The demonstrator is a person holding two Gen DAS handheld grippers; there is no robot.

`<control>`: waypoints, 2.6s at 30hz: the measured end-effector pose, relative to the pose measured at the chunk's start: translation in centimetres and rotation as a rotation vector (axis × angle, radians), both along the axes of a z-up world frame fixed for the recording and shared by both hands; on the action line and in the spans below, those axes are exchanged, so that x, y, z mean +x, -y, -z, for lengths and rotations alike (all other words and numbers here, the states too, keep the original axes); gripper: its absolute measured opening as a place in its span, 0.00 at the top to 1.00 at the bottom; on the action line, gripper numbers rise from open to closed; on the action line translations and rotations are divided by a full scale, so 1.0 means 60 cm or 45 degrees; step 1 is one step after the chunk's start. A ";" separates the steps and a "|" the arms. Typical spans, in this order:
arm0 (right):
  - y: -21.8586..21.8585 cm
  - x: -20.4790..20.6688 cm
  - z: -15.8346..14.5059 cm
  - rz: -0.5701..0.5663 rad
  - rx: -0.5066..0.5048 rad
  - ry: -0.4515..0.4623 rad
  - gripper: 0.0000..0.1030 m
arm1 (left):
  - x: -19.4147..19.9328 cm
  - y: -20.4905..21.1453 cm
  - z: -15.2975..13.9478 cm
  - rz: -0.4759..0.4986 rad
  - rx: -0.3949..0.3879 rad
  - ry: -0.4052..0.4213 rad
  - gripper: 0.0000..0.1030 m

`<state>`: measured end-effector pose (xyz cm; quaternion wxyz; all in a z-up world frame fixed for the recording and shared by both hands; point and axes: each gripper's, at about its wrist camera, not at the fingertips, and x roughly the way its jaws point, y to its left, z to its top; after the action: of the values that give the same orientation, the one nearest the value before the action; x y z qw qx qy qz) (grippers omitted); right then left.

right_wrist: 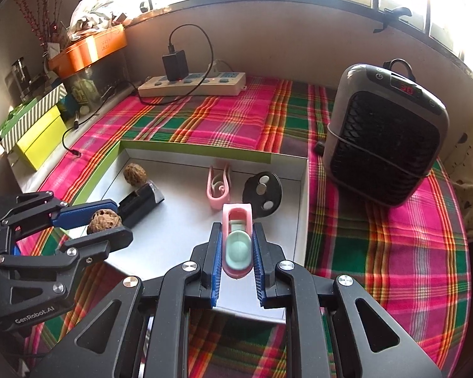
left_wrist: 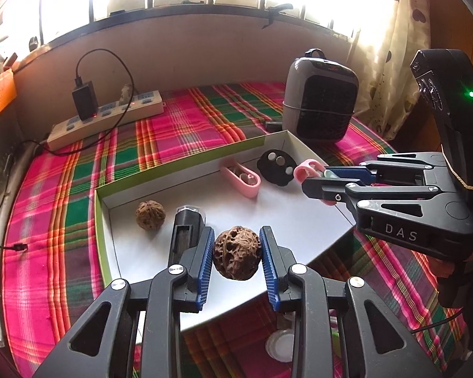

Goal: Organize objects
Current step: 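Carry the walnut with the left tool while the right tool carries the pink holder into the box, then open the left tool to drop the walnut while the right tool releases the pink holder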

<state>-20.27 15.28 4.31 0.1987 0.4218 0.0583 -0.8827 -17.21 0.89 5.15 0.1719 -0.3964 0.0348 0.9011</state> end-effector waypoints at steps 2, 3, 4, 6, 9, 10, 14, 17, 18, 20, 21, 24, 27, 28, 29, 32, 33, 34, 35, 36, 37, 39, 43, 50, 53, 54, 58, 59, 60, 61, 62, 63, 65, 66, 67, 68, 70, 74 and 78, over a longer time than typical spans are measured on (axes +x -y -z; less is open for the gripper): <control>0.000 -0.007 0.005 0.001 -0.004 0.013 0.82 | -0.009 -0.002 0.005 0.001 -0.005 0.011 0.74; 0.001 -0.011 0.008 0.000 -0.004 0.021 0.82 | -0.012 -0.004 0.007 0.002 -0.007 0.014 0.74; 0.002 -0.014 0.011 -0.002 -0.003 0.027 0.82 | -0.016 -0.005 0.010 0.003 -0.009 0.019 0.74; 0.004 -0.021 0.017 -0.006 0.000 0.041 0.82 | -0.020 -0.007 0.013 0.008 -0.011 0.022 0.74; 0.005 -0.028 0.026 -0.006 0.001 0.053 0.82 | -0.030 -0.009 0.021 0.006 -0.017 0.039 0.74; 0.006 -0.030 0.028 -0.007 0.001 0.055 0.82 | -0.032 -0.010 0.023 0.003 -0.024 0.044 0.74; 0.008 -0.039 0.037 -0.009 0.021 0.064 0.82 | -0.039 -0.017 0.026 0.012 -0.027 0.043 0.74; 0.011 -0.043 0.044 -0.011 0.033 0.073 0.82 | -0.046 -0.023 0.033 0.014 -0.041 0.060 0.74; 0.011 -0.045 0.047 -0.011 0.039 0.077 0.82 | -0.048 -0.024 0.035 0.015 -0.042 0.065 0.74; 0.012 -0.047 0.051 -0.012 0.042 0.085 0.82 | -0.049 -0.025 0.040 0.019 -0.046 0.073 0.74; 0.011 -0.048 0.053 -0.013 0.044 0.087 0.82 | -0.050 -0.026 0.042 0.019 -0.050 0.076 0.74; 0.012 -0.049 0.055 -0.010 0.049 0.084 0.82 | -0.054 -0.025 0.047 0.013 -0.052 0.085 0.74; 0.013 -0.050 0.056 -0.008 0.057 0.080 0.82 | -0.056 -0.026 0.050 0.012 -0.055 0.093 0.74; 0.014 -0.051 0.057 -0.009 0.059 0.079 0.82 | -0.057 -0.026 0.050 0.012 -0.055 0.091 0.74; 0.015 -0.051 0.057 -0.009 0.067 0.077 0.82 | -0.057 -0.027 0.050 0.013 -0.055 0.091 0.74; 0.019 -0.050 0.059 -0.010 0.086 0.068 0.82 | -0.059 -0.029 0.053 0.015 -0.061 0.104 0.74; 0.020 -0.051 0.060 -0.013 0.087 0.067 0.82 | -0.060 -0.029 0.055 0.013 -0.064 0.109 0.73; 0.020 -0.050 0.061 -0.013 0.089 0.065 0.82 | -0.060 -0.029 0.056 0.010 -0.064 0.108 0.73; 0.021 -0.050 0.061 -0.012 0.092 0.062 0.82 | -0.060 -0.029 0.056 0.010 -0.063 0.109 0.73; 0.021 -0.050 0.061 -0.012 0.094 0.060 0.82 | -0.060 -0.029 0.056 0.010 -0.060 0.110 0.73; 0.021 -0.050 0.062 -0.012 0.095 0.059 0.82 | -0.060 -0.028 0.056 0.011 -0.058 0.112 0.73; 0.021 -0.049 0.062 -0.012 0.095 0.058 0.82 | -0.061 -0.026 0.056 0.011 -0.052 0.114 0.73; 0.022 -0.048 0.063 -0.012 0.105 0.053 0.82 | -0.061 -0.027 0.056 0.009 -0.053 0.114 0.73; 0.021 -0.046 0.064 -0.012 0.097 0.054 0.82 | -0.061 -0.026 0.056 0.010 -0.050 0.118 0.73; 0.022 -0.045 0.064 -0.012 0.100 0.052 0.82 | -0.061 -0.025 0.056 0.009 -0.046 0.119 0.73; 0.022 -0.045 0.064 -0.010 0.099 0.052 0.82 | -0.062 -0.024 0.056 0.007 -0.043 0.120 0.73; 0.020 -0.044 0.063 -0.005 0.097 0.050 0.82 | -0.062 -0.023 0.056 0.005 -0.042 0.122 0.73; 0.021 -0.043 0.063 -0.005 0.097 0.050 0.82 | -0.062 -0.023 0.056 0.005 -0.043 0.122 0.73; 0.020 -0.044 0.063 -0.004 0.097 0.051 0.82 | -0.062 -0.023 0.057 0.005 -0.043 0.122 0.73; 0.020 -0.044 0.062 -0.003 0.098 0.050 0.82 | -0.062 -0.023 0.057 0.004 -0.042 0.122 0.73; 0.020 -0.044 0.062 -0.002 0.098 0.050 0.82 | -0.061 -0.024 0.057 0.004 -0.045 0.123 0.73; 0.019 -0.045 0.061 0.000 0.096 0.049 0.82 | -0.061 -0.024 0.057 0.005 -0.048 0.122 0.73; 0.019 -0.045 0.061 0.001 0.094 0.049 0.82 | -0.060 -0.023 0.057 0.003 -0.047 0.124 0.73; 0.018 -0.045 0.061 0.003 0.094 0.049 0.82 | -0.061 -0.024 0.057 0.004 -0.047 0.124 0.73; 0.018 -0.044 0.060 0.004 0.094 0.048 0.82 | -0.060 -0.024 0.057 0.003 -0.046 0.124 0.73; 0.018 -0.045 0.060 0.005 0.094 0.048 0.81 | -0.059 -0.024 0.057 0.003 -0.047 0.125 0.73; 0.016 -0.044 0.059 0.011 0.091 0.043 0.77 | -0.059 -0.024 0.057 0.005 -0.051 0.124 0.73; 0.016 -0.041 0.058 0.013 0.087 0.040 0.76 | -0.059 -0.024 0.056 0.005 -0.048 0.127 0.73; 0.017 -0.038 0.056 0.017 0.086 0.036 0.72 | -0.054 -0.023 0.055 0.005 -0.044 0.125 0.70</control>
<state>-22.56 14.27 0.93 0.1794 0.4411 0.0825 -0.8755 -20.46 2.25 1.86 0.1685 -0.4428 0.0427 0.8796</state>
